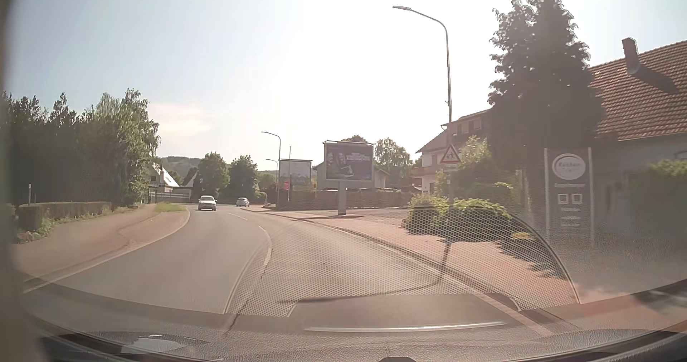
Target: Follow the waypoints while adhering to traffic rules and regulations
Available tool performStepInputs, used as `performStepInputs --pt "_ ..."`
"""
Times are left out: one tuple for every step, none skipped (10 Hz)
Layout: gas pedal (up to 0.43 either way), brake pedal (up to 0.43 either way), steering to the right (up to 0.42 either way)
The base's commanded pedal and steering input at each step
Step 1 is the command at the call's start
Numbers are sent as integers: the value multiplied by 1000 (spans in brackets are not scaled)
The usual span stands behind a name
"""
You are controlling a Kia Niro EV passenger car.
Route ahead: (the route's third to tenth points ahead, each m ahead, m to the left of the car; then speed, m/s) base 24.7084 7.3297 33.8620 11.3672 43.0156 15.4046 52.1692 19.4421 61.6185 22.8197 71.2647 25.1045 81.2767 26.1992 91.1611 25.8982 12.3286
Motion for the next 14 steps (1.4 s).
performStepInputs --pt "177 0 -83" --pt "177 0 -79" --pt "189 0 -71" --pt "197 0 -69" --pt "197 0 -70" --pt "209 0 -71" --pt "209 0 -71" --pt "209 0 -71" --pt "209 0 -71" --pt "209 0 -70" --pt "209 0 -69" --pt "209 0 -66" --pt "209 0 -61" --pt "209 0 -60"
